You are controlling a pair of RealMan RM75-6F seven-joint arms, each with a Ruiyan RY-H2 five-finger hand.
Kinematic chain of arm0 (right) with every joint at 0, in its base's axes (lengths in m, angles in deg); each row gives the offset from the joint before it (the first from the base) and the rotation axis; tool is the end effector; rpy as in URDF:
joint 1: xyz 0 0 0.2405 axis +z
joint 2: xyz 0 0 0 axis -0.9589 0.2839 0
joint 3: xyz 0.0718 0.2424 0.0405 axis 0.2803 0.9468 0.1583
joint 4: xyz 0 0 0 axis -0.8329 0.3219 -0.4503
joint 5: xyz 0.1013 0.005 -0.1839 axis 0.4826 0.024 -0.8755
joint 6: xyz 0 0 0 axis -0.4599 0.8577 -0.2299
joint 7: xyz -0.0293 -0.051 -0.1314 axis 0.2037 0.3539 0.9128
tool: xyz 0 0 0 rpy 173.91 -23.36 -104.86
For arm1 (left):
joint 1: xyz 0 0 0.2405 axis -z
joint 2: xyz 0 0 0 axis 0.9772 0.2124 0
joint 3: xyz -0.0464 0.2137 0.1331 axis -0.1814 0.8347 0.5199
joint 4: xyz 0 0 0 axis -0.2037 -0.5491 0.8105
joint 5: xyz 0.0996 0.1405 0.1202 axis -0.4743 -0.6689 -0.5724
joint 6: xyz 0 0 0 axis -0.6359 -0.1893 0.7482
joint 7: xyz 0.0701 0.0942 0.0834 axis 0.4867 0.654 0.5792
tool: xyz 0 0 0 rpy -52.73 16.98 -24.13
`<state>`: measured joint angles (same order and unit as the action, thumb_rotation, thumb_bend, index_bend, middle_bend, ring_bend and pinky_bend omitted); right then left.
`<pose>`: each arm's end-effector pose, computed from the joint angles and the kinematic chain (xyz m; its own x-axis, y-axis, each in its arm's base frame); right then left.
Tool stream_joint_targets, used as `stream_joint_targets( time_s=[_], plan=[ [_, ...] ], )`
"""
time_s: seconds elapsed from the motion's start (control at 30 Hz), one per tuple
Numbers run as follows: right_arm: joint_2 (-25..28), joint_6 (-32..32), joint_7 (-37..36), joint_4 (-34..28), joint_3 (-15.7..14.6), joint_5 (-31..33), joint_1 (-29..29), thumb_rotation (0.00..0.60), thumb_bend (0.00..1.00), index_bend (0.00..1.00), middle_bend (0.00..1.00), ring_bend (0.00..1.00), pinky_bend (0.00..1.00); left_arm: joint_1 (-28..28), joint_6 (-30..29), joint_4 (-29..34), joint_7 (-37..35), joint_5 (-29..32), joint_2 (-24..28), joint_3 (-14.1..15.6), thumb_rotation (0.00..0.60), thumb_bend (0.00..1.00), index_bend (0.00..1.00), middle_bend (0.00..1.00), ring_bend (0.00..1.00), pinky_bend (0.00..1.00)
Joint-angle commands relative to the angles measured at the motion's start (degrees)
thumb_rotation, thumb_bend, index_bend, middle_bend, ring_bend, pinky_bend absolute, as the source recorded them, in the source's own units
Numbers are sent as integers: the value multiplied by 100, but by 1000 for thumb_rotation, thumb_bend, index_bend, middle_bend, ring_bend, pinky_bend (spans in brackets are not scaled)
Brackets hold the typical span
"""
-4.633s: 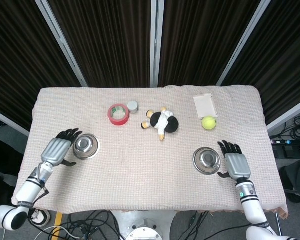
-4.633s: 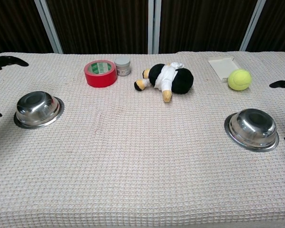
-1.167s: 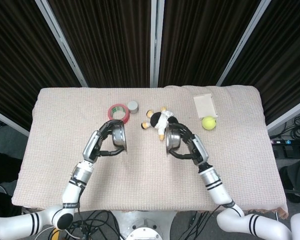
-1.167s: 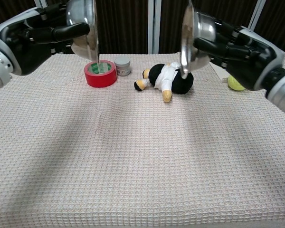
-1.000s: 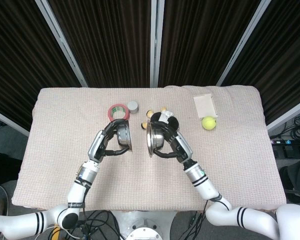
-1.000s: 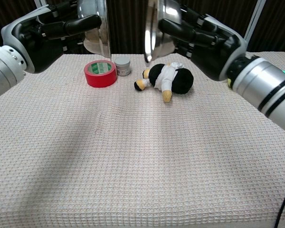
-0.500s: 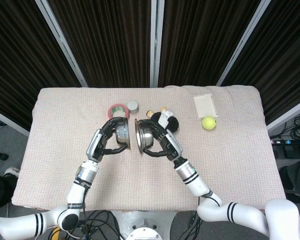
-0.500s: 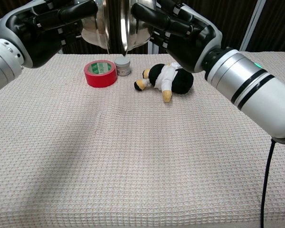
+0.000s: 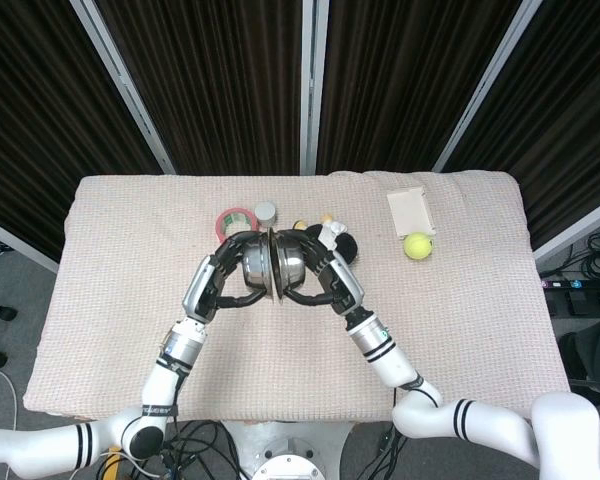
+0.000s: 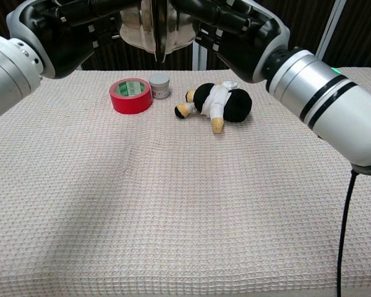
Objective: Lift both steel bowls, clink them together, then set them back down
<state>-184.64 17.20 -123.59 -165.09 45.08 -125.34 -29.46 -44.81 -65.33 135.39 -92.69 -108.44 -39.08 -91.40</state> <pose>-0.0545 -0.3356 -0.0440 -0.7757 -0.5946 0.2115 -0.2662 0.0044 -0.9639 -0.0790 0.3034 -0.0030 -0.8238 0.3996 0.4020 0.4150 -0.0578 0.9080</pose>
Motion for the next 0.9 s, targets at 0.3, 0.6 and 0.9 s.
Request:
stream_joint_targets(
  time_s=[0.3,0.6,0.9],
  plan=[
    [356,537,199,-154,-249,-33,-457,600,166,351,337,280,394,-389,-372,-168,22,-12,295,138,600,287,431,442,437,662],
    [1687,754,2926,-547,-1167,84,-1426,600,166,352,330,278,388,-759,-331,-1425,1092,-440,1160,883,600,288,434,442,437,662],
    [2238,780,6174,-1350,-1657,1282,-2222,600,173,341,309,243,336,-594,91,-2195,3039,-769,1326,1439,600,287,438,441,437,658]
  ],
)
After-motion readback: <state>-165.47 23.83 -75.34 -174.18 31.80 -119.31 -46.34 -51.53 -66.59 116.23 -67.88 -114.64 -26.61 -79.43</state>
